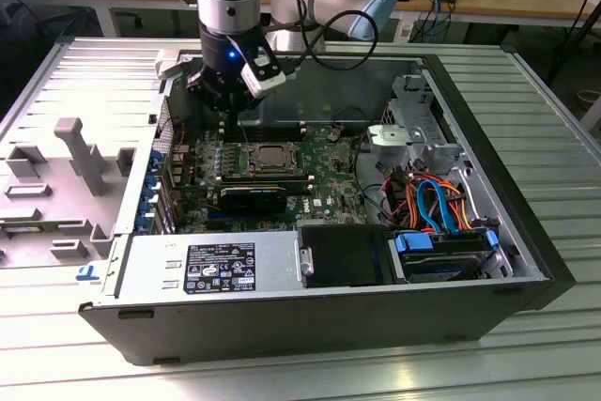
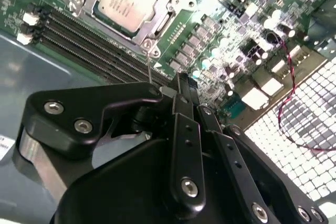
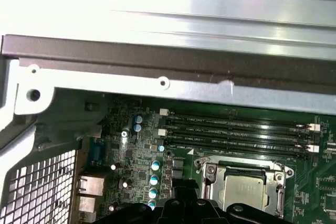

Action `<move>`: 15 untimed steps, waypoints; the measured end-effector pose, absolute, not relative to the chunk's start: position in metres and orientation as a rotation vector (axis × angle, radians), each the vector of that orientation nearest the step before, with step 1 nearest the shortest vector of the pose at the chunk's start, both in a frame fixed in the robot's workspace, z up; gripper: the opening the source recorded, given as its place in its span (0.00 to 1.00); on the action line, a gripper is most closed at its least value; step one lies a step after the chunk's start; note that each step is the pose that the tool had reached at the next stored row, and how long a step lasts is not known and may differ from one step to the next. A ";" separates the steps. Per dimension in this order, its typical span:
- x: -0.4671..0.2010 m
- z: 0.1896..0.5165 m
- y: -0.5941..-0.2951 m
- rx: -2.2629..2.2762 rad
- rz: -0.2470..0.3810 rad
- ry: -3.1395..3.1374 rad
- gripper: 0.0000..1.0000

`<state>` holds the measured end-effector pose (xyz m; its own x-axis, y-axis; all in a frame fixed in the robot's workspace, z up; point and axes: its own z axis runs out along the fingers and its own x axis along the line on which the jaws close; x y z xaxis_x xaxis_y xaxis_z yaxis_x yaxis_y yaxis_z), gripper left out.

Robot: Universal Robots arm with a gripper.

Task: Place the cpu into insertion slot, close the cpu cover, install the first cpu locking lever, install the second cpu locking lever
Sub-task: 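Install the first cpu locking lever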

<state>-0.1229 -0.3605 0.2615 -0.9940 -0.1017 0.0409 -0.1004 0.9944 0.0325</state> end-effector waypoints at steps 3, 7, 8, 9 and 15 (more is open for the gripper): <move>-0.124 0.264 -0.357 0.157 -0.047 -3.095 0.11; -0.124 0.264 -0.352 0.157 -0.047 -3.095 0.11; -0.124 0.264 -0.351 0.157 -0.048 -3.095 0.11; -0.124 0.264 -0.349 0.157 -0.048 -3.095 0.11; -0.122 0.264 -0.349 0.157 -0.048 -3.095 0.11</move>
